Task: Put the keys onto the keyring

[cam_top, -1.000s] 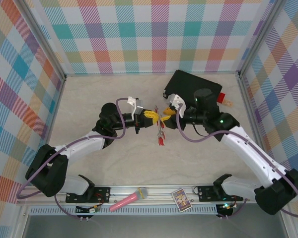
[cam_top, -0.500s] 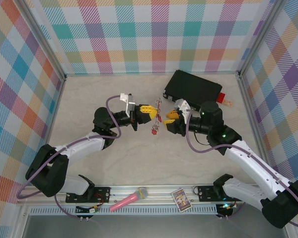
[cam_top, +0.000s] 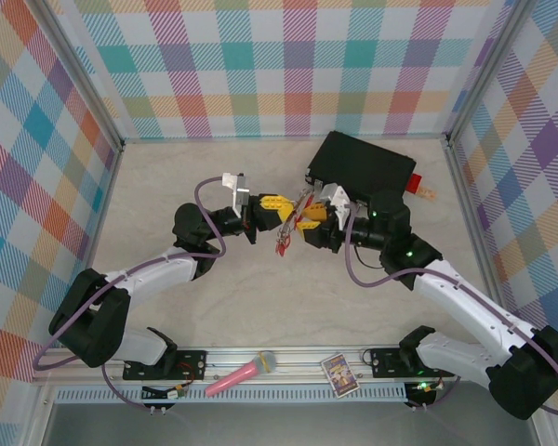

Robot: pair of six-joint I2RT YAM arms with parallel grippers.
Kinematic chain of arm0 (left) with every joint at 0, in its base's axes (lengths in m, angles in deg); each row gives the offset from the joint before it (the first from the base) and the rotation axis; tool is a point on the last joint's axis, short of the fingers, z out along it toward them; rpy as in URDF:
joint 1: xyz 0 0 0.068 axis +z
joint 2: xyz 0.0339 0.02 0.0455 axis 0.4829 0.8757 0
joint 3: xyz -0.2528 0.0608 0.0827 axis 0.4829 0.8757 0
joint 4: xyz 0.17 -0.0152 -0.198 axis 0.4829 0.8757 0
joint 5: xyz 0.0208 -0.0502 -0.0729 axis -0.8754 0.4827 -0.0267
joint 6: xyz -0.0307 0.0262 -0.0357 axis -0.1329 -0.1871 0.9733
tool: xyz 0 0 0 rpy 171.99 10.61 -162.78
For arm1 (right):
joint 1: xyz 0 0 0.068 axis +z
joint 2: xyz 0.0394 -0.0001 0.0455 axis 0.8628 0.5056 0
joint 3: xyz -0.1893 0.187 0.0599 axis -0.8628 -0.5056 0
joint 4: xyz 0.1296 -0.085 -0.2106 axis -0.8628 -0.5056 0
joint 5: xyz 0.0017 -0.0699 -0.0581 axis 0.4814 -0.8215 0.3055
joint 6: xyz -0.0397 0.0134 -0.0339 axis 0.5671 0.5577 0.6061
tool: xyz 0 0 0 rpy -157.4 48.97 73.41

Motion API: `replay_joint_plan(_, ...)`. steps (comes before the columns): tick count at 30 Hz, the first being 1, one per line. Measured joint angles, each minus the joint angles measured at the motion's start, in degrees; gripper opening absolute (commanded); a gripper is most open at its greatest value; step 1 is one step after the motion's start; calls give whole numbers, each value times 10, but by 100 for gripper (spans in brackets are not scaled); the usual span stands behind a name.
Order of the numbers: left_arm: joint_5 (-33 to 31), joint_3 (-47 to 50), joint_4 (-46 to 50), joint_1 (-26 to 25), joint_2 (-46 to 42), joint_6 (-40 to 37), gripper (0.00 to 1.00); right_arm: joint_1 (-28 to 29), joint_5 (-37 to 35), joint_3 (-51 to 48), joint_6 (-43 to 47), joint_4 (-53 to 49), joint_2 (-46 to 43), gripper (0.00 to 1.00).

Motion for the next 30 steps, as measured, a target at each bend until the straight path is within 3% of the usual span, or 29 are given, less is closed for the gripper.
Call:
replay_joint_plan(12,-5,0,0,0,12,5,0,15,-46,-37,-2,19,-53,41)
replay_joint_plan(21,-11,0,0,0,12,5,0,50,-77,-36,0,19,-46,42)
replay_joint_plan(30,-14,0,0,-1,12,5,0,64,-128,-21,3,21,-18,33)
